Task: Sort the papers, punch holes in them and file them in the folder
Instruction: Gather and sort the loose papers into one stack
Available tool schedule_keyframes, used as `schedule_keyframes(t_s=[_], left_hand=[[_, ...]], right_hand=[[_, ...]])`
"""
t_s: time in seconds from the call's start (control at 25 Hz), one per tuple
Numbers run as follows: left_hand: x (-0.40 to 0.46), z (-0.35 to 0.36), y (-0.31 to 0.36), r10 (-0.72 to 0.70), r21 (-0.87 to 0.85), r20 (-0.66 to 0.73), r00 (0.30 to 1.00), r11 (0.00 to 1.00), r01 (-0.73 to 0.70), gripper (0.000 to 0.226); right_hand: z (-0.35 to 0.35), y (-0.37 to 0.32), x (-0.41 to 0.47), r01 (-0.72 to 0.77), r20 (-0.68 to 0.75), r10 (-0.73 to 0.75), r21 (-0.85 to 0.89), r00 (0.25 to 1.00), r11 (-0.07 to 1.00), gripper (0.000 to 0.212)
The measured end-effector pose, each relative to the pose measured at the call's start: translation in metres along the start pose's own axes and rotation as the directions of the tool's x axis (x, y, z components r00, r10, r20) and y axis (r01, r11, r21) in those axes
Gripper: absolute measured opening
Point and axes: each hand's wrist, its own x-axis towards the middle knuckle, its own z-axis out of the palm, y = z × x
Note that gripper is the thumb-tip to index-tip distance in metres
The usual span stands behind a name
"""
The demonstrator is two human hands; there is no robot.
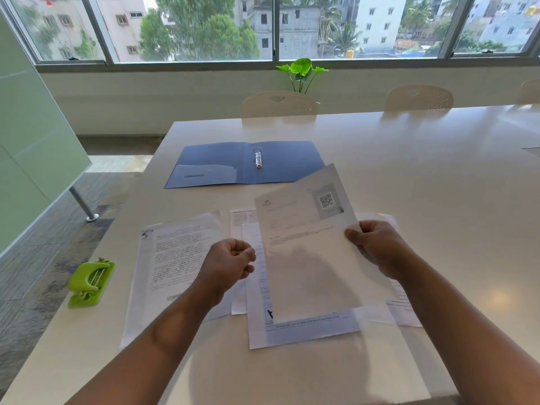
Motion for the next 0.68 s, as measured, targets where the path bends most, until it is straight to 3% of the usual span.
schedule_keyframes(t_s=[0.16, 0.32, 0.68], left_hand=[[0.003, 0.001, -0.008, -0.123, -0.044, 0.028, 0.992, 0.991, 0.124, 0.031], [-0.001, 0.001, -0.002, -0.217, -0.185, 0.066, 0.974, 0.956, 0.226, 0.015], [0.005, -0.006, 0.005, -0.388, -0.352, 0.124, 0.913, 0.843, 0.406, 0.017]], right_hand=[[0.006, 0.02, 0.004, -0.052, -0.029, 0.049, -0.097, 0.998, 0.994, 0.014], [0.01, 0.033, 0.006, -0.092, -0.051, 0.087, -0.098, 0.995, 0.991, 0.014], [0.013, 0.044, 0.005, -0.097, -0.069, 0.091, -0.101, 0.993, 0.99, 0.015]])
